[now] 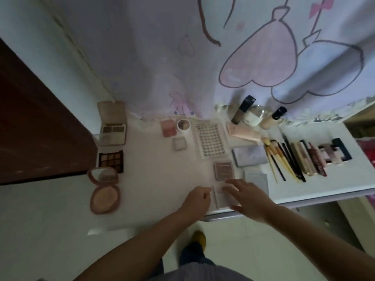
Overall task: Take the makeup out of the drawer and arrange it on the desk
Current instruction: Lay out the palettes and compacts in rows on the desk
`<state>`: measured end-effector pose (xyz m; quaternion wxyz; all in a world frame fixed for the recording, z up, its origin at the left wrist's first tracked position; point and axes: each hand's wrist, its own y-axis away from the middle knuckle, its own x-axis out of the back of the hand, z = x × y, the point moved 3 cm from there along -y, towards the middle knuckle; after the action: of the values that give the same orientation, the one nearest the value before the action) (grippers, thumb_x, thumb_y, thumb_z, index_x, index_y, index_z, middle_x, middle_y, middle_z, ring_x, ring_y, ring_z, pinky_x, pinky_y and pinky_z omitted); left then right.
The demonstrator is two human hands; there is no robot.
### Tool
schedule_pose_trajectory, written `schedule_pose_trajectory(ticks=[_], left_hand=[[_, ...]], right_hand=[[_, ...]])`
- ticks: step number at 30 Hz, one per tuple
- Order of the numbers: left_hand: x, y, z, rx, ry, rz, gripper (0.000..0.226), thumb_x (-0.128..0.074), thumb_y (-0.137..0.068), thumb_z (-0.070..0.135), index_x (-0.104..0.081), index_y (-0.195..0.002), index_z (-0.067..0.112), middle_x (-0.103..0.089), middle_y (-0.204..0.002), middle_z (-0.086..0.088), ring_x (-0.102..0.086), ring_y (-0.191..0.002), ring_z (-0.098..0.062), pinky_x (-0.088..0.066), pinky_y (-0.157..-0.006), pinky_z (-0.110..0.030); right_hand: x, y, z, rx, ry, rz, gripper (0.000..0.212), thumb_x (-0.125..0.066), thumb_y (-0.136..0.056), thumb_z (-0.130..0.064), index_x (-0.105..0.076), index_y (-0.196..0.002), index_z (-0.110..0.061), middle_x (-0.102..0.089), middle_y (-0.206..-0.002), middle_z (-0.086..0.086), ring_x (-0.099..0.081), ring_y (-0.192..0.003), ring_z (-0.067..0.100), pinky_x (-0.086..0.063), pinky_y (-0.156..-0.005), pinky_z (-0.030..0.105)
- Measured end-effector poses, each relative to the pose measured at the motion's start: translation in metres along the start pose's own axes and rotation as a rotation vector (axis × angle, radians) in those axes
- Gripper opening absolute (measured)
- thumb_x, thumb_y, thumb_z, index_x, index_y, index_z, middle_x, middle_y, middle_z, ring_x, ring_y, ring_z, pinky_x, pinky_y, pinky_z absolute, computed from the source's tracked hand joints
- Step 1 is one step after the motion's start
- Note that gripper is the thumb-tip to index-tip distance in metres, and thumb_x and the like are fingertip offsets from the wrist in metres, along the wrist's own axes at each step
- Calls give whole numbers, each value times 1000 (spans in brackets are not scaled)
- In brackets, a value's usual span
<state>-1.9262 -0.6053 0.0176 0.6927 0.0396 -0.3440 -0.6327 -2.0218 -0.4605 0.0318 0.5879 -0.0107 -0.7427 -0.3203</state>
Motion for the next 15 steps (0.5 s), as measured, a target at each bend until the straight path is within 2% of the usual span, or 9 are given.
schedule_pose_trajectory(ticks=[2,3,6,8,10,11,13,15], left_hand=[[-5,-4,10,25,33,61,28,-40,-96,11,-67,-98,4,-63,-106,-14,-57,-90,-21,-39,-72,-21],[-7,-6,13,49,55,80,27,-41,-95,9,-68,-97,4,-64,-103,-13,-57,-87,-21,-38,-70,-21],[-9,-4,11,173,204,96,29,-42,-93,4,-65,-112,5,-65,-110,-13,-60,-98,-28,-46,-88,-30],[-7,2,6,275,469,114,28,-42,-95,6,-61,-115,6,-65,-107,-13,-62,-92,-26,-52,-86,-35],[-2,9,4,323,820,119,19,-45,-97,15,-61,-104,8,-65,-103,-15,-64,-85,-23,-55,-75,-31],[1,11,3,341,989,88,21,-46,-98,22,-60,-103,8,-65,-104,-16,-64,-86,-23,-55,-74,-32],[8,15,5,344,1214,-55,43,-45,-96,41,-62,-115,8,-64,-115,-18,-63,-98,-28,-53,-86,-39],[18,18,12,284,1331,-158,57,-42,-90,55,-62,-122,11,-60,-125,-18,-58,-112,-32,-47,-97,-46]], right_hand=[[-4,-3,1,49,39,49,65,-54,-86,-49,-30,-140,-24,-27,-150,2,-29,-135,23,-32,-103,36],[-5,-4,2,80,56,69,66,-57,-84,-50,-32,-139,-23,-30,-149,4,-30,-134,25,-33,-103,38],[-2,-7,0,169,90,134,61,-60,-80,-49,-41,-131,-21,-44,-136,8,-41,-125,29,-37,-99,39],[1,-8,-2,196,16,170,60,-59,-80,-50,-45,-129,-20,-48,-131,9,-46,-118,30,-40,-98,39],[12,-9,-5,170,-197,202,63,-59,-78,-55,-44,-130,-24,-46,-133,3,-46,-117,22,-40,-98,31],[19,-10,-8,158,-325,233,64,-61,-76,-57,-44,-130,-27,-45,-132,-1,-47,-114,17,-40,-95,25],[37,-17,-17,156,-515,292,63,-65,-73,-56,-44,-127,-31,-43,-126,-9,-46,-106,7,-37,-87,15],[54,-28,-25,176,-590,316,62,-68,-73,-51,-42,-127,-33,-38,-123,-15,-39,-103,0,-31,-82,6]])
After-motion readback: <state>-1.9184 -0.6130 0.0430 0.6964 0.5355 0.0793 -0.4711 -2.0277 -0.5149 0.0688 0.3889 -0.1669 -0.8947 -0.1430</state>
